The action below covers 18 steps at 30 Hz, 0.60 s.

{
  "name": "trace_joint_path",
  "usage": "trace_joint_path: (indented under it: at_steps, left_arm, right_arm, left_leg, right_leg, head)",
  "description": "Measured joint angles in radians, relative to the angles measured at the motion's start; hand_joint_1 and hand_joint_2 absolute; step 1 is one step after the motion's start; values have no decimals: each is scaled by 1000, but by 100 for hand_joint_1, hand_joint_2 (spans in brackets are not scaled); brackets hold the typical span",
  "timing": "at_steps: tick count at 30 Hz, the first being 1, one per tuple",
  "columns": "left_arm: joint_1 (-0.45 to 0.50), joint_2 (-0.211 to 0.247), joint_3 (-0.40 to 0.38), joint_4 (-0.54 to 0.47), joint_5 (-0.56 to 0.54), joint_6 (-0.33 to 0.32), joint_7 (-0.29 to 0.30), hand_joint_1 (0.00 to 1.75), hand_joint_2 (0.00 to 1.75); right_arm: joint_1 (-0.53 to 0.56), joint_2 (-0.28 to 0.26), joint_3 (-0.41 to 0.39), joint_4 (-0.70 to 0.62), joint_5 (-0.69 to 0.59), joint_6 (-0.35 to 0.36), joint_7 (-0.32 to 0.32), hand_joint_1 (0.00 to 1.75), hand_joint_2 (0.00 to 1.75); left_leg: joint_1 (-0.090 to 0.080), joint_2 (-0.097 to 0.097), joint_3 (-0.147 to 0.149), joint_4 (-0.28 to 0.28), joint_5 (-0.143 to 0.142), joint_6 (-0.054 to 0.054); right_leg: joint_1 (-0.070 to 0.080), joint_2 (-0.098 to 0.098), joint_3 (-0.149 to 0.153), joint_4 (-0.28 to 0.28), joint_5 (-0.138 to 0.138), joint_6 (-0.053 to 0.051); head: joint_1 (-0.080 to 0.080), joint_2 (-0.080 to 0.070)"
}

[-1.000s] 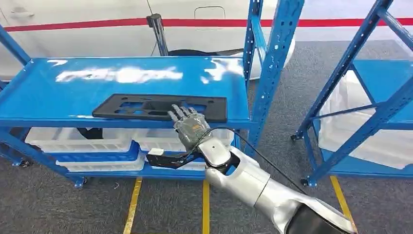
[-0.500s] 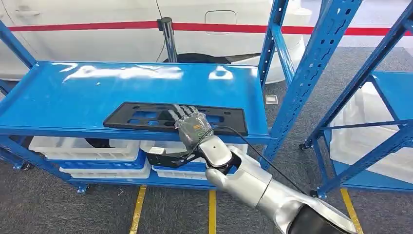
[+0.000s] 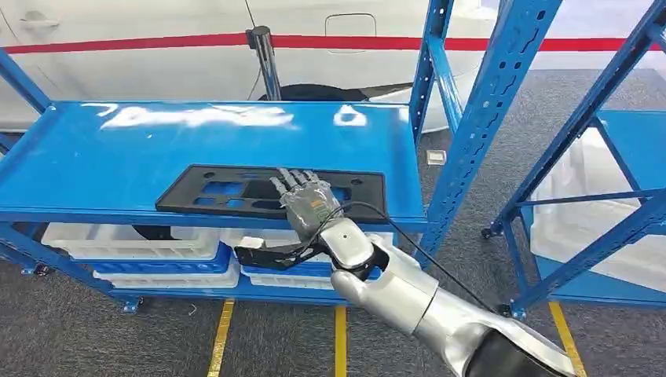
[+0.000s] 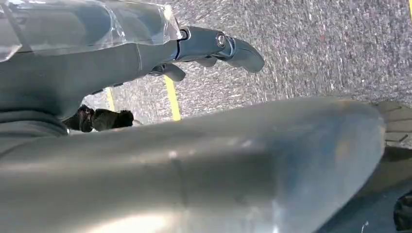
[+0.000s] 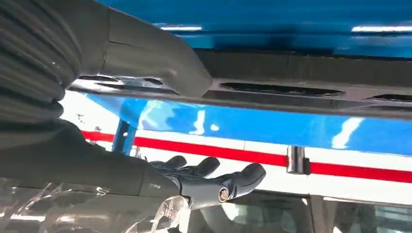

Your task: Take the parts from the cabinet and place them on the table.

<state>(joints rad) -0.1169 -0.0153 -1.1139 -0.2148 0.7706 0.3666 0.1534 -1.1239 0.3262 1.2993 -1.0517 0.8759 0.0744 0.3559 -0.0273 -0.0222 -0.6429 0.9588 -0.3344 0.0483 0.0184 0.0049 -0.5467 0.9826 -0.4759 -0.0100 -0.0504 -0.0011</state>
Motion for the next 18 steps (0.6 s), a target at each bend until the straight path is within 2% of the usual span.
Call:
trace_joint_path:
  at_steps: [11, 18]
  left_arm:
    - [0, 0, 0, 0, 16, -2, -7, 0, 0]
    - [0, 0, 0, 0, 16, -5, -6, 0, 0]
  right_arm:
    - [39, 22, 34, 0, -17, 48, -48, 0, 175]
    - [42, 23, 46, 0, -18, 51, -51, 0, 175]
  left_leg:
    - [0, 0, 0, -3, -1, -1]
    - [0, 0, 0, -3, -1, -1]
  right_leg:
    - [0, 0, -2, 0, -2, -2]
    - [0, 0, -2, 0, -2, -3]
  head:
    - [0, 0]
    - [0, 0]
